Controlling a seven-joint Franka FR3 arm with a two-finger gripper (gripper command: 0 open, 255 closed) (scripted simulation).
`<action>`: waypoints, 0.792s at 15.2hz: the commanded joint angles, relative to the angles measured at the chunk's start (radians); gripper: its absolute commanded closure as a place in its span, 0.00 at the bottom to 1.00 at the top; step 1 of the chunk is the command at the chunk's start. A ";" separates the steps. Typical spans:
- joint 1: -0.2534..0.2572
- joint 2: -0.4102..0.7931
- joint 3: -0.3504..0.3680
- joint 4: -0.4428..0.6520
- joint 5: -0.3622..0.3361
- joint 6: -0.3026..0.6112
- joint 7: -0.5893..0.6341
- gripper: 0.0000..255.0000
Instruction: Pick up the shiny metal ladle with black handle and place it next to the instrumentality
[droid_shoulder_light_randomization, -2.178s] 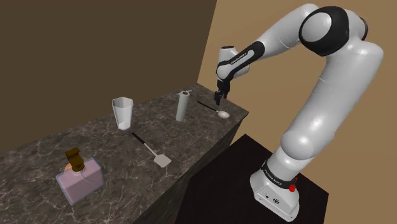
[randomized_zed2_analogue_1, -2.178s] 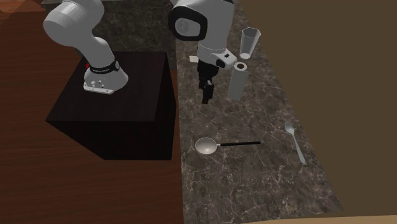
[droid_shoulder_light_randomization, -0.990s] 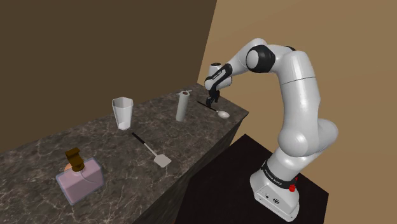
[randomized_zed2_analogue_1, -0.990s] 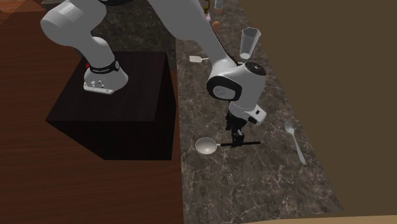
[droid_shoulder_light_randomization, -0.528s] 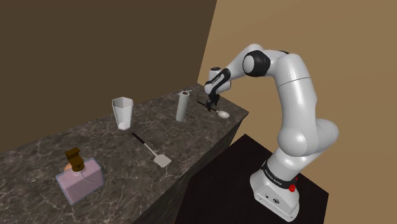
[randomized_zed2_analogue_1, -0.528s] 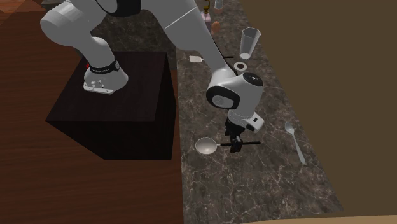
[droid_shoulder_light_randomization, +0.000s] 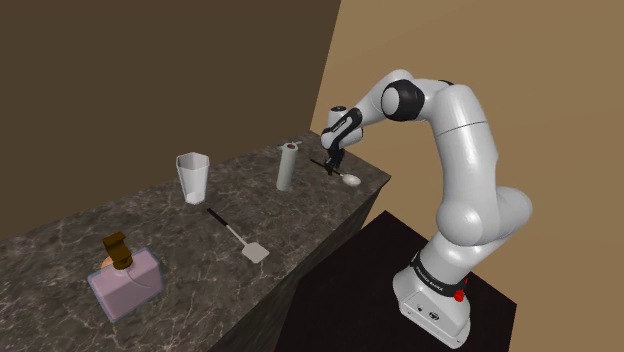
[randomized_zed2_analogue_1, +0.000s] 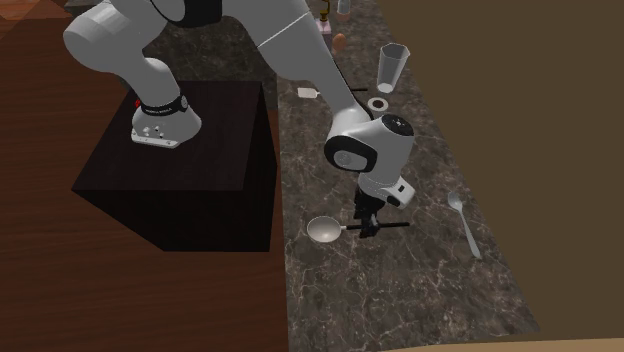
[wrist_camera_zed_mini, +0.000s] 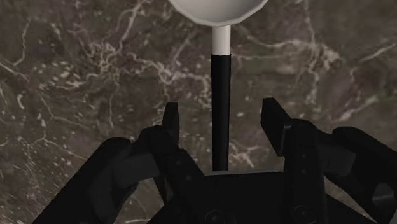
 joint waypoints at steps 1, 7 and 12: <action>0.000 0.000 0.000 0.000 0.000 0.000 0.000 1.00; 0.000 0.000 0.000 0.000 0.000 0.000 0.000 1.00; 0.001 -0.035 0.000 -0.016 0.000 -0.018 -0.005 1.00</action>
